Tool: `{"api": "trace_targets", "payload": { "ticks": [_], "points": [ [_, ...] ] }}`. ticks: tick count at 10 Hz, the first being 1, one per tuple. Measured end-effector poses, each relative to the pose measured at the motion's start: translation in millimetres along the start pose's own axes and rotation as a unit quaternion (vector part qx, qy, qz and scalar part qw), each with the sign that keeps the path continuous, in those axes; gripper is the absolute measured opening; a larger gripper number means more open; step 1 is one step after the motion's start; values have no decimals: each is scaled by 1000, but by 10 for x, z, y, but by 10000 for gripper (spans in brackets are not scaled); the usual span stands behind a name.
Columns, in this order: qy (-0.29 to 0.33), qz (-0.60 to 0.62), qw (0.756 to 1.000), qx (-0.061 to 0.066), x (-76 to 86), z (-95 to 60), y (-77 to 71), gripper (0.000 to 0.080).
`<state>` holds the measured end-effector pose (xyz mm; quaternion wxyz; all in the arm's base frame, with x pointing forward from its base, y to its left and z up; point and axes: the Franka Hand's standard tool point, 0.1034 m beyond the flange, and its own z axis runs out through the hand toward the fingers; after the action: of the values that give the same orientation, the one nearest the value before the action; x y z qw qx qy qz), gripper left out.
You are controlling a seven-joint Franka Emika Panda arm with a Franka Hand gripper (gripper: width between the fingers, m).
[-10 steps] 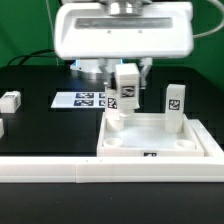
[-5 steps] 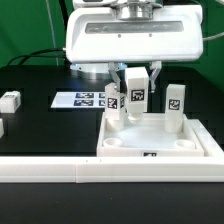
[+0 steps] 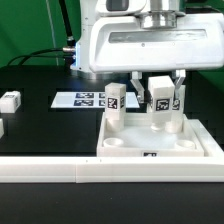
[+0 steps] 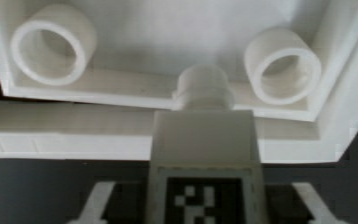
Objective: Assemble square table
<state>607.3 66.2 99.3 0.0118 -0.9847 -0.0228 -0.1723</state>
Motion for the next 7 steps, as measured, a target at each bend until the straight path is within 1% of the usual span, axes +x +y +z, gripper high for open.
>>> {"api": "trace_targets", "payload": {
  "ticks": [2, 4, 5, 7],
  "points": [
    [-1, 1, 1000, -1, -6, 4, 15, 285],
    [17, 0, 1000, -5, 11, 7, 35, 285],
    [17, 1, 1000, -5, 10, 7, 27, 285],
    [37, -1, 999, -4, 68, -27, -49, 285]
  ]
}}
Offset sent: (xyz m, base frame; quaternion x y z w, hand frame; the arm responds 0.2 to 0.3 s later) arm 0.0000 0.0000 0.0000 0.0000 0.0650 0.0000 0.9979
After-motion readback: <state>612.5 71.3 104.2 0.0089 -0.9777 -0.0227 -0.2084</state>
